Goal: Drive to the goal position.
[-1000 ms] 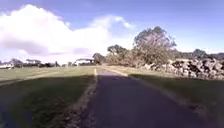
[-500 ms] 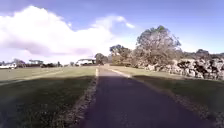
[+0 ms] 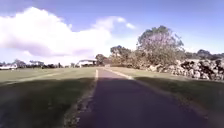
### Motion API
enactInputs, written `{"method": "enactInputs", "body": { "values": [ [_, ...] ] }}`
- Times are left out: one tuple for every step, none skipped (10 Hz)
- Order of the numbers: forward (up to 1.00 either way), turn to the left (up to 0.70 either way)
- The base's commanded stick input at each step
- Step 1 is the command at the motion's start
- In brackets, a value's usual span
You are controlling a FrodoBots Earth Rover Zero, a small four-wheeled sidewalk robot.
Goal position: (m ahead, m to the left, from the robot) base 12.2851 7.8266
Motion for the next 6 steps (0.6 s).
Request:
{"method": "enactInputs", "body": {
  "values": [
    [0.70,0.06],
    [0.70,0.02],
    [0.70,0.01],
    [0.70,0.01],
    [0.70,0.01],
    [0.70,0.01]
  ]
}}
